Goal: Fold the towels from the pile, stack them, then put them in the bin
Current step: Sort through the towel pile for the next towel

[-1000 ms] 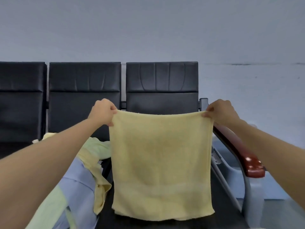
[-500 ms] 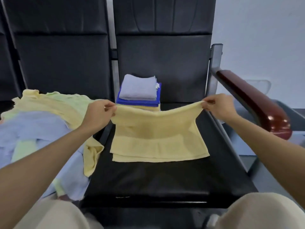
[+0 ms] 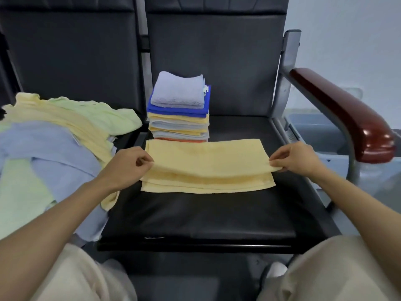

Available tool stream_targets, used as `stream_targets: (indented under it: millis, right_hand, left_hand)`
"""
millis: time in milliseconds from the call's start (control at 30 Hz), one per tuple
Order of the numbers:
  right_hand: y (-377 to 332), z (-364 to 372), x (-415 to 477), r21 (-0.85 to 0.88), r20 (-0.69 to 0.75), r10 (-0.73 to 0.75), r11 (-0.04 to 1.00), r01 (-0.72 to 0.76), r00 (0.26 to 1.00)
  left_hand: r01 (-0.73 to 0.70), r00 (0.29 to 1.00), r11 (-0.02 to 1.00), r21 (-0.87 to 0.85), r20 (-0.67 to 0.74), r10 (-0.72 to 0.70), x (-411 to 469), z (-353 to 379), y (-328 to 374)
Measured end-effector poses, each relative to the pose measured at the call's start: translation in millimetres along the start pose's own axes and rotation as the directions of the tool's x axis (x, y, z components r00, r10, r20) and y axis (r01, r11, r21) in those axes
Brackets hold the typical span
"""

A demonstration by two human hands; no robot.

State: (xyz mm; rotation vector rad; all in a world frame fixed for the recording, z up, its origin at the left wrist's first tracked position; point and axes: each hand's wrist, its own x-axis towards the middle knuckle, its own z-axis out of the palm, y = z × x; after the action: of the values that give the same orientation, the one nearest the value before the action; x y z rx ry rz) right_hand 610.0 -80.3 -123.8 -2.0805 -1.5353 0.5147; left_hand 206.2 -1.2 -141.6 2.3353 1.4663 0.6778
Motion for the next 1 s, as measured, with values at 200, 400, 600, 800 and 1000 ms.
stream_targets:
  millis: [200,400,600,800,1000]
  right_hand:
    - [-1.0,5.3,1.2,0.028,0.119,0.051,0.998,-0.055,0.992]
    - [2.0,25.9,12.7,-0.060,0.193,0.210,0.978,-0.202,0.958]
    - [-1.0,49.6,24.2,-0.370,-0.007,0.207,0.908,-0.195,0.978]
    - [-13.7,56.6,29.6,-0.379,0.059,0.288,0.892,-0.245,0.956]
    - [-15.2,45.4,25.4,-0.159,0.366,0.348,0.937,-0.310,0.863]
  left_hand:
    - [0.033,0.952,0.984,0.173,0.296,-0.084,3.2,0.1,1.3]
    - [0.150,0.894,0.952,0.267,0.375,-0.246,9.4,4.9,-1.7]
    - [0.406,0.872,0.890,0.206,0.204,-0.445,25.2,17.7,-2.1]
    - [0.452,0.787,0.832,0.320,0.297,-0.542,34.5,24.4,4.3]
    - [0.529,0.777,0.831,0.175,0.294,-0.557,30.6,21.9,10.3]
